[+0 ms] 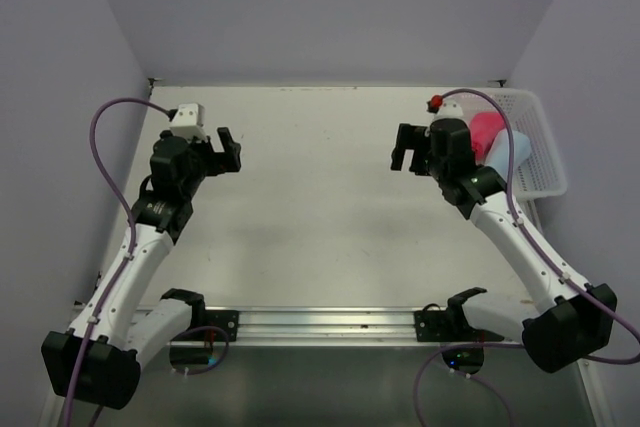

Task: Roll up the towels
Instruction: Place the rolled towel into the container

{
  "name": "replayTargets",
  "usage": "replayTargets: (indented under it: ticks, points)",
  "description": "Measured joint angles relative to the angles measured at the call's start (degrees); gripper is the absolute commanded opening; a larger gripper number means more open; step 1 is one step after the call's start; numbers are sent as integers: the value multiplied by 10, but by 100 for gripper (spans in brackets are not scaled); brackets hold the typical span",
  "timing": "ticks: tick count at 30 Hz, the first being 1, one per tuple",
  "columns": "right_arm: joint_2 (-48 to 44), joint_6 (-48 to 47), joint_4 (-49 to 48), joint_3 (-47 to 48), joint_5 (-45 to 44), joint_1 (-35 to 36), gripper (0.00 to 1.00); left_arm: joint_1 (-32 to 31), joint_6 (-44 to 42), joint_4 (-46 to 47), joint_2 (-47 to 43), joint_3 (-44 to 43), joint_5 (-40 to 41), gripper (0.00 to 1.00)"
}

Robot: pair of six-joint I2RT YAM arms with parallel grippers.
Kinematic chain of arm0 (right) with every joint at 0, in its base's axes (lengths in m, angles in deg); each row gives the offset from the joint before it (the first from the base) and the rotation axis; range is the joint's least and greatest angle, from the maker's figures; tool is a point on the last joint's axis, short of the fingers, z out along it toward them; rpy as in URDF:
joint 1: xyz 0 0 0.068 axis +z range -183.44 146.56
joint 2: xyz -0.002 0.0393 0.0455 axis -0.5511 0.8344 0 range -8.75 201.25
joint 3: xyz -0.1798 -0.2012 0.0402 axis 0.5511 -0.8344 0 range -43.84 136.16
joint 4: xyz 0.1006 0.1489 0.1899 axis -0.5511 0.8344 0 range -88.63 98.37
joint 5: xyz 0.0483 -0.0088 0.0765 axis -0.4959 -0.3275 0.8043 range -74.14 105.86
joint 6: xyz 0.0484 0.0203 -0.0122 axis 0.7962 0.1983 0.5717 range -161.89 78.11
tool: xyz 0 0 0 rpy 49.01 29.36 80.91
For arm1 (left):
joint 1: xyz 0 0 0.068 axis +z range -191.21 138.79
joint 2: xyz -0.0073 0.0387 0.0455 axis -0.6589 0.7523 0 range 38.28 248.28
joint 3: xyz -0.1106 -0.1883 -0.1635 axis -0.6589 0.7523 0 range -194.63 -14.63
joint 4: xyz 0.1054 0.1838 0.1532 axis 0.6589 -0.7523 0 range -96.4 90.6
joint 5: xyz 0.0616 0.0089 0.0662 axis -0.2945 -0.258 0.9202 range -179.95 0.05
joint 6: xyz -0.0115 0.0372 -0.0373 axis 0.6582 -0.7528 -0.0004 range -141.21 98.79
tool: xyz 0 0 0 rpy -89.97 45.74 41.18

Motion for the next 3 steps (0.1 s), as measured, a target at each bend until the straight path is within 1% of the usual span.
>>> replayTargets:
  ticks: [3]
  points:
    - [5, 1, 8, 0, -16, 0, 99, 0, -4, 0, 0, 0, 0, 100]
